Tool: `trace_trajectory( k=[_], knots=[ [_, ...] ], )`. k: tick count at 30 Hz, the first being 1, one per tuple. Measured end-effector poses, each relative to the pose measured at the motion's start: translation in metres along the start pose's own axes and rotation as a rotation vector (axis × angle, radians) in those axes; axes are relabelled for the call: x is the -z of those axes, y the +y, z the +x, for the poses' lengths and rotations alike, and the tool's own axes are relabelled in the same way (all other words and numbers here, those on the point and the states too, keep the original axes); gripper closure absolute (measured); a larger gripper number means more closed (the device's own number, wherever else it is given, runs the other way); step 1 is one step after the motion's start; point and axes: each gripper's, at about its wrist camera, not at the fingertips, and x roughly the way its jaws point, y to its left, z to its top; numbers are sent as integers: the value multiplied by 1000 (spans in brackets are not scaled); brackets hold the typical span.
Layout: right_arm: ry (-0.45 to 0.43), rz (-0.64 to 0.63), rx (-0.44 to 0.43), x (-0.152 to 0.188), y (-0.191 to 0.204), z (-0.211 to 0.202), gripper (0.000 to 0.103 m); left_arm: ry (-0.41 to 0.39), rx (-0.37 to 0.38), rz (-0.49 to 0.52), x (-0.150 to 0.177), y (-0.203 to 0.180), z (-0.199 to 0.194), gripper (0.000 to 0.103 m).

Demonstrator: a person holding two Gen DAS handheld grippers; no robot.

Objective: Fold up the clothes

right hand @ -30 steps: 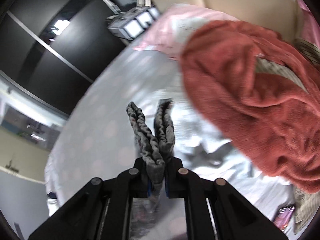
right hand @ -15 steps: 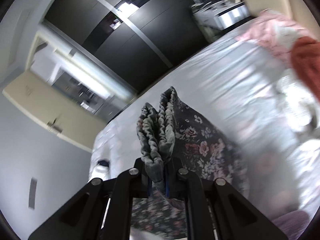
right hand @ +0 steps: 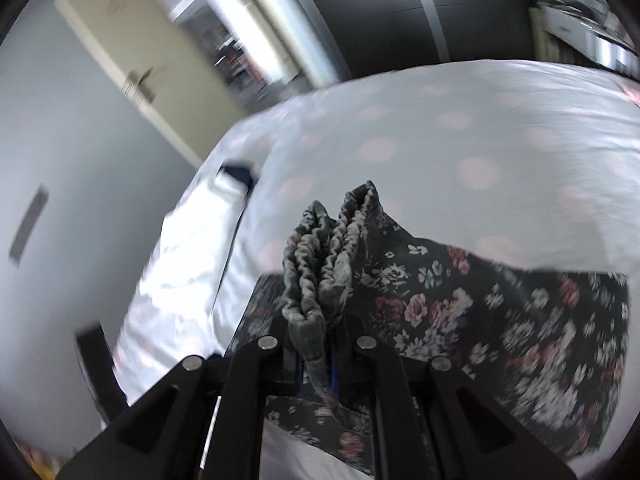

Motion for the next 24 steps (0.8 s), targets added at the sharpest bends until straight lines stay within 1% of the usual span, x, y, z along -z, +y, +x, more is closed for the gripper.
trace_trajectory(
  k=[3, 5, 9, 12, 13, 15, 17, 19, 20, 22, 23, 24],
  knots=[
    [71, -98, -43, 14, 29, 42, 95, 43, -29, -11, -1, 2, 16, 74],
    [114, -118, -60, 20, 37, 67, 95, 49, -38, -8, -2, 1, 22, 74],
    [191, -103, -119, 26, 33, 108, 95, 54, -56, -8, -3, -1, 31, 74],
    [254, -80, -148, 34, 25, 132, 94, 62, -91, -43, -5, 7, 37, 74],
    [275, -72, -157, 37, 23, 140, 91, 65, -102, -54, -5, 9, 39, 74],
    [306, -70, -180, 40, 22, 144, 90, 65, -118, -88, -6, 17, 40, 74],
    [337, -68, -202, 44, 21, 147, 84, 61, -125, -123, -7, 24, 39, 74],
    [368, -66, -225, 47, 20, 150, 70, 50, -118, -153, -8, 30, 35, 74],
    [381, -63, -249, 48, 20, 146, 67, 49, -116, -165, -8, 32, 33, 74],
    [407, -71, -270, 50, 22, 141, 55, 56, -115, -176, -7, 34, 31, 74],
    [425, -85, -268, 51, 22, 135, 54, 60, -115, -181, -6, 34, 30, 74],
    [419, -93, -266, 51, 21, 126, 53, 56, -107, -183, -6, 34, 28, 74]
  ],
)
